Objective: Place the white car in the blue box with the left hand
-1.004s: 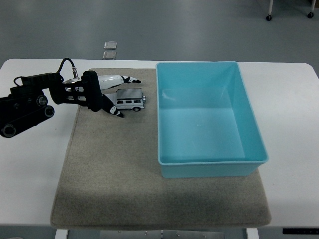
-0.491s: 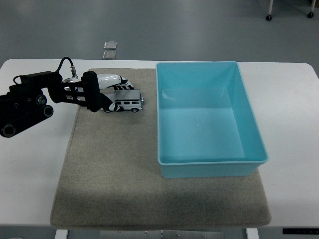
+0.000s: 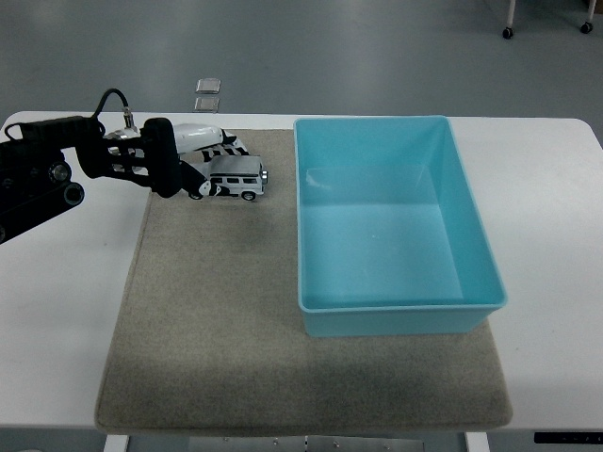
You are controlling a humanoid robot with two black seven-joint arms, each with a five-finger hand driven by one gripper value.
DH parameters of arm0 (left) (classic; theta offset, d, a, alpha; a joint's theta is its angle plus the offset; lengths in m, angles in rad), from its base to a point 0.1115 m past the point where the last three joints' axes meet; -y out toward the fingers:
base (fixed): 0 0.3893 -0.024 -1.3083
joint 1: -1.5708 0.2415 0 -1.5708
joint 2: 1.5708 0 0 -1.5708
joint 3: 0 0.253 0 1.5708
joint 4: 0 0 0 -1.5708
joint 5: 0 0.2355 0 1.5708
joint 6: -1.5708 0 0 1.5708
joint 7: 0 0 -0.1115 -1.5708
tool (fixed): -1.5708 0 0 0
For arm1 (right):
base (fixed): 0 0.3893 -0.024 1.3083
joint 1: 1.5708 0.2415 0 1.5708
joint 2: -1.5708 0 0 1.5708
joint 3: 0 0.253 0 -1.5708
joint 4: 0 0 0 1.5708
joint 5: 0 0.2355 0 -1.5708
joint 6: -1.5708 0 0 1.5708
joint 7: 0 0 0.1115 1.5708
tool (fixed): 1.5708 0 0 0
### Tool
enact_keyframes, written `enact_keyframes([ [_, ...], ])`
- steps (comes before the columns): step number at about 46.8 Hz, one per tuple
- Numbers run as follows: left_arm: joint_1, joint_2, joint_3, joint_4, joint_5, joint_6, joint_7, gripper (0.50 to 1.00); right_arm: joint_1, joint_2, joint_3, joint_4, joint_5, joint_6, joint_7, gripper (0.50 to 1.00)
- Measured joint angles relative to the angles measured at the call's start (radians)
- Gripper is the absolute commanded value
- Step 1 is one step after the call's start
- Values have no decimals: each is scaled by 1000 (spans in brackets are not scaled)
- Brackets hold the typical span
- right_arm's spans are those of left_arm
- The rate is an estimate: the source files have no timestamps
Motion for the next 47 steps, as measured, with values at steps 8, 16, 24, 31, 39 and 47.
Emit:
enact_keyframes([
  [8, -92, 77, -11, -65, -13, -96, -1, 500, 0, 0, 0, 0, 0, 0, 0, 936],
  [16, -192, 86, -11, -72, -14, -149, -7, 500, 0, 0, 0, 0, 0, 0, 0, 936],
  [24, -287, 47, -12, -93, -25, -197, -5, 500, 0, 0, 0, 0, 0, 0, 0, 936],
  [31, -306, -59, -12, -87, -28, -202, 7, 500, 0, 0, 0, 0, 0, 0, 0, 936],
  [39, -282, -186, -12, -80, -20, -187, 74, 500, 0, 0, 0, 0, 0, 0, 0, 936],
  [47, -238, -271, -12, -72, -7, -183, 120, 500, 0, 0, 0, 0, 0, 0, 0, 936],
])
